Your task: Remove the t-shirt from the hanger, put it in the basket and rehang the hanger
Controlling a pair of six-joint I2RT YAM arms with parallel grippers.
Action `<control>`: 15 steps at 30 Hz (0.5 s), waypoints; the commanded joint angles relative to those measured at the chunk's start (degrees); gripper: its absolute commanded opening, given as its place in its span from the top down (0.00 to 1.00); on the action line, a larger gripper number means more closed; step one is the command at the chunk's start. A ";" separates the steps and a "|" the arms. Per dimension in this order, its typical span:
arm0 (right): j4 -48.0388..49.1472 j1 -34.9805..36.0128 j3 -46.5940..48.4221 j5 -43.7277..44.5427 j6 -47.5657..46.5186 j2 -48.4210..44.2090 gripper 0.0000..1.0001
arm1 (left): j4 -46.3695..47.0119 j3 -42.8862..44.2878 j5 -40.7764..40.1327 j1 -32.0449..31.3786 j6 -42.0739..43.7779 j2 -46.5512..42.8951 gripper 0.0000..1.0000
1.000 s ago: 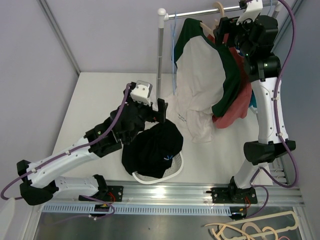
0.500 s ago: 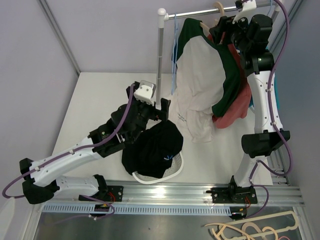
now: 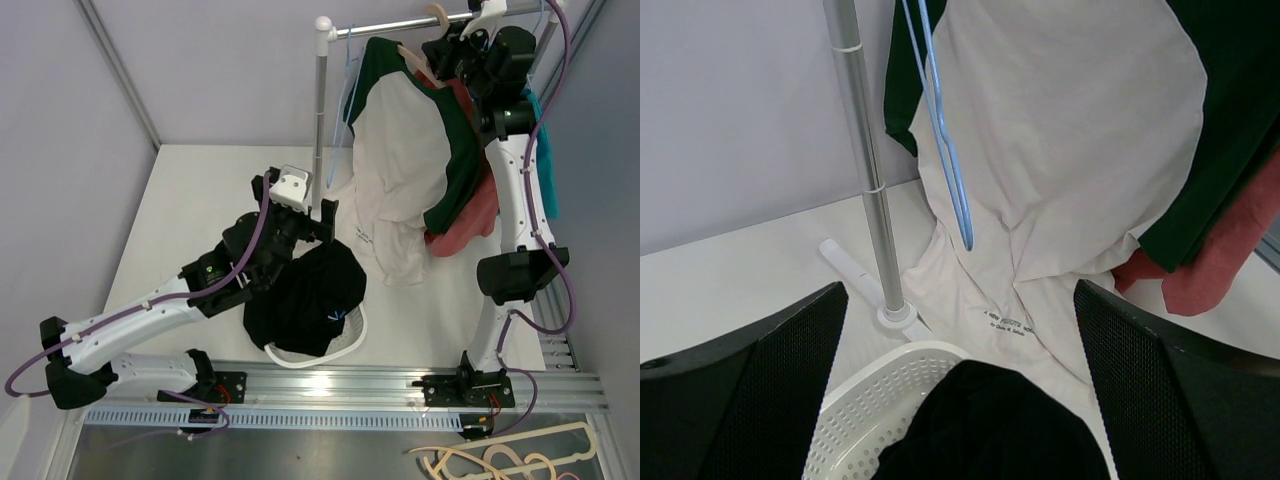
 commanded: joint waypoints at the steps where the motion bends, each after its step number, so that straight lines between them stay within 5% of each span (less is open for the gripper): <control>1: 4.46 -0.24 0.58 -0.67 1.86 1.13 0.94 | 3.20 0.15 -1.27 -0.27 2.03 -1.67 0.00; 2: 4.81 -0.32 0.58 0.11 2.38 1.13 1.00 | 3.20 0.24 -1.36 -0.27 2.03 -1.67 0.00; 15: 6.40 0.11 -0.91 1.44 3.18 -3.78 1.00 | 2.58 -0.20 -1.27 -0.19 1.51 -3.16 0.00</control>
